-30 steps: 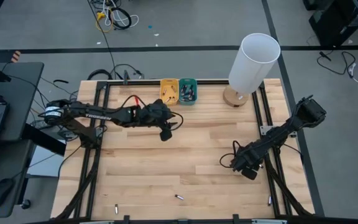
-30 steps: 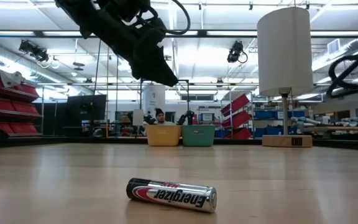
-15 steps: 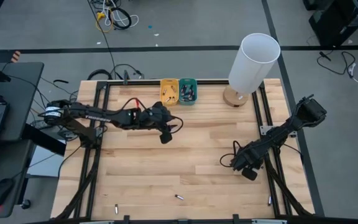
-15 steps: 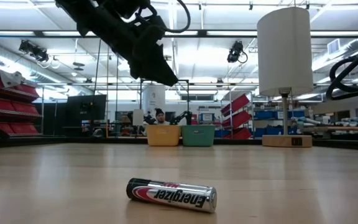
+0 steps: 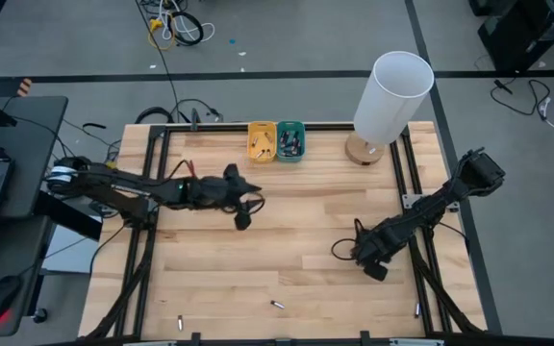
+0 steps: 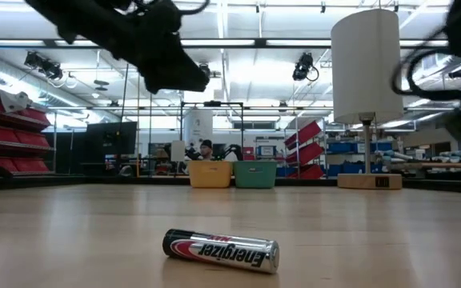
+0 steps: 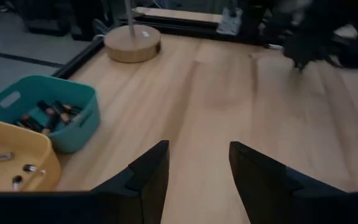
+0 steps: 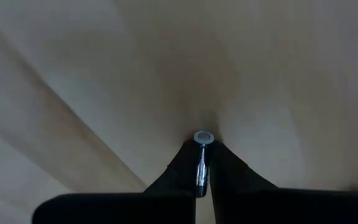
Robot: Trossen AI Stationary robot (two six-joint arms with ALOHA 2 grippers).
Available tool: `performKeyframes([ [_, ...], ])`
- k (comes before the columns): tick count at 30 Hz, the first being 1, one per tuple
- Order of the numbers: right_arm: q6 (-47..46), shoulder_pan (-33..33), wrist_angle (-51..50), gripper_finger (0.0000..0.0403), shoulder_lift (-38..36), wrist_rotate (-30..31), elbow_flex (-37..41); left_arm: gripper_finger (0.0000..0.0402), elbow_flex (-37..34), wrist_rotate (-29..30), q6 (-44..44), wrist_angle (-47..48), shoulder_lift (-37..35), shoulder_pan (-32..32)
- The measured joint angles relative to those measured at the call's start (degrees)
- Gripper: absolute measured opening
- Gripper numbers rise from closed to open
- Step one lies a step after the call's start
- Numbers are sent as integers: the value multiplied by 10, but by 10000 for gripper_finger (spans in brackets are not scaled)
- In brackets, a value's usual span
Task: Sort batteries
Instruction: Put the silver battery into the yellow bin
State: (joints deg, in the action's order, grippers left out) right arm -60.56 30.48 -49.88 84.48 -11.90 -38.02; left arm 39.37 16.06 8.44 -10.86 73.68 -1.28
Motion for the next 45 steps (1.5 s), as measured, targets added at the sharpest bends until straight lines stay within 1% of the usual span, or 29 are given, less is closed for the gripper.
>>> performKeyframes([
  [2, 26, -11, 23, 16, 0, 32, -10, 183, -17, 11, 2, -6, -14, -19],
  [6, 96, -44, 92, 16, 0, 109, -31, 183, -42, 57, 21, -4, -36, -65],
  [9, 167, -76, 162, 16, 0, 145, -47, 183, -51, 77, 30, -14, -44, -100],
  [10, 193, -87, 189, 16, 0, 157, -51, 183, -56, 93, 40, -17, -47, -112],
  [12, 259, -106, 277, 16, 0, 197, -53, 183, -65, 137, 70, -58, -47, -141],
  [14, 329, -122, 373, 16, 0, 240, -51, 183, -78, 179, 80, -129, -47, -174],
  [17, 435, -155, 505, 16, 1, 269, -47, 183, -108, 245, 40, -232, -35, -223],
  [20, 509, -209, 618, 16, 0, 269, -47, 183, -136, 317, 28, -290, -26, -252],
  [22, 528, -254, 682, 16, 6, 258, -47, 183, -157, 338, 45, -301, -23, -261],
  [23, 534, -277, 705, 16, 8, 227, -47, 183, -163, 337, 60, -300, -19, -264],
  [26, 545, -343, 762, 16, 36, 100, -56, 183, -181, 334, 110, -304, -7, -267],
  [27, 543, -362, 765, 16, 48, 71, -61, 183, -185, 333, 120, -306, 1, -267],
  [28, 540, -378, 765, 16, 63, 55, -70, 183, -189, 334, 129, -311, 9, -267],
  [33, 555, -447, 741, 16, 134, 50, -151, 183, -189, 344, 125, -363, 58, -265],
  [36, 574, -477, 705, 16, 169, 49, -204, 183, -185, 348, 118, -386, 81, -265],
  [39, 587, -503, 691, 16, 202, 48, -253, 183, -186, 350, 114, -400, 97, -265],
  [43, 642, -531, 689, 16, 239, 47, -311, 183, -186, 359, 112, -413, 115, -265],
  [45, 631, -546, 692, 16, 254, 48, -336, 183, -186, 366, 108, -423, 128, -265],
])
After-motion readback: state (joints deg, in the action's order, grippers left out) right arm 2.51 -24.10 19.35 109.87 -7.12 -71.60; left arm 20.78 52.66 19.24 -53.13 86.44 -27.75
